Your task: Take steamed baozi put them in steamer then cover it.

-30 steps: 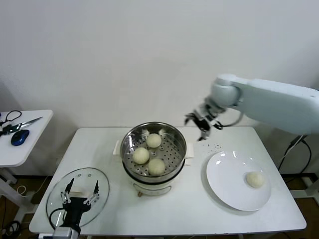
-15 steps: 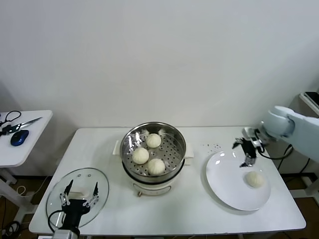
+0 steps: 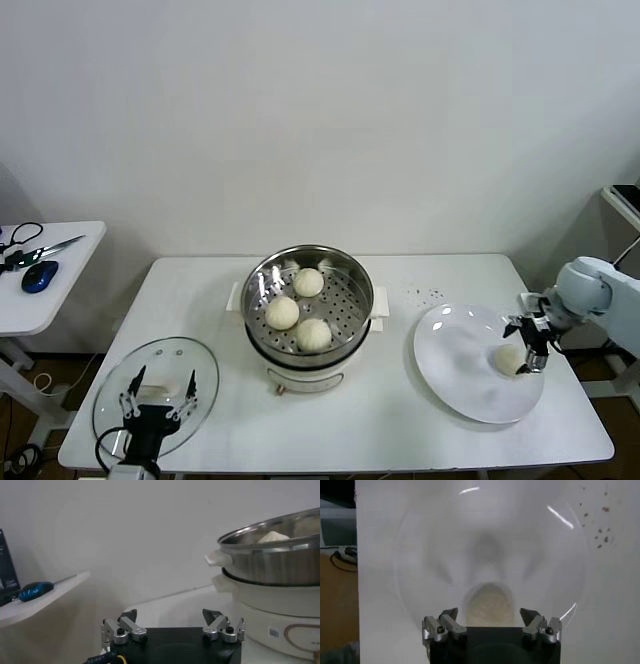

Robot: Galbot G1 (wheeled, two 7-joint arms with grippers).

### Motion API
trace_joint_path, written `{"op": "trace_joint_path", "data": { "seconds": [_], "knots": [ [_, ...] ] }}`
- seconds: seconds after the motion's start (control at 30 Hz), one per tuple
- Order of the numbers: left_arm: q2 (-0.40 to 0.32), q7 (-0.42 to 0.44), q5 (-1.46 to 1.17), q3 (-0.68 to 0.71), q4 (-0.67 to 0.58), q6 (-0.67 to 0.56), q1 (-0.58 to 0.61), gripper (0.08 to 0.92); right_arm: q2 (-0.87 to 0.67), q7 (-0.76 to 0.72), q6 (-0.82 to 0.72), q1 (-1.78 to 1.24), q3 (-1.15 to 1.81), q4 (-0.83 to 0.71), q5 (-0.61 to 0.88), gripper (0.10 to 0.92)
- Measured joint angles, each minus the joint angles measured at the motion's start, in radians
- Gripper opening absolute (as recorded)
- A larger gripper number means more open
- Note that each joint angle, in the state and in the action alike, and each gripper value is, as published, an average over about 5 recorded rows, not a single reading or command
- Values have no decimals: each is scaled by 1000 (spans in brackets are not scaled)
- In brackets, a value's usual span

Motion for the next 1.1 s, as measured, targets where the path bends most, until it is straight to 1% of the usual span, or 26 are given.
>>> {"op": "trace_joint_path", "data": {
  "seconds": [0.67,0.77,1.0,1.1],
  "knots": [
    [-5,0,10,8,10,-2,-1,823,78,-10,48,-70,65,-134,-72,821],
    [-5,0,11,8,9,-2,-1,823,90,-14,51,-70,65,-143,-74,800],
    [-3,1,10,8,7,-2,1,823,96,-18,52,-64,61,-148,-66,699],
    [-1,1,9,8,7,-2,2,823,94,-18,50,-56,53,-145,-56,679]
  ]
}}
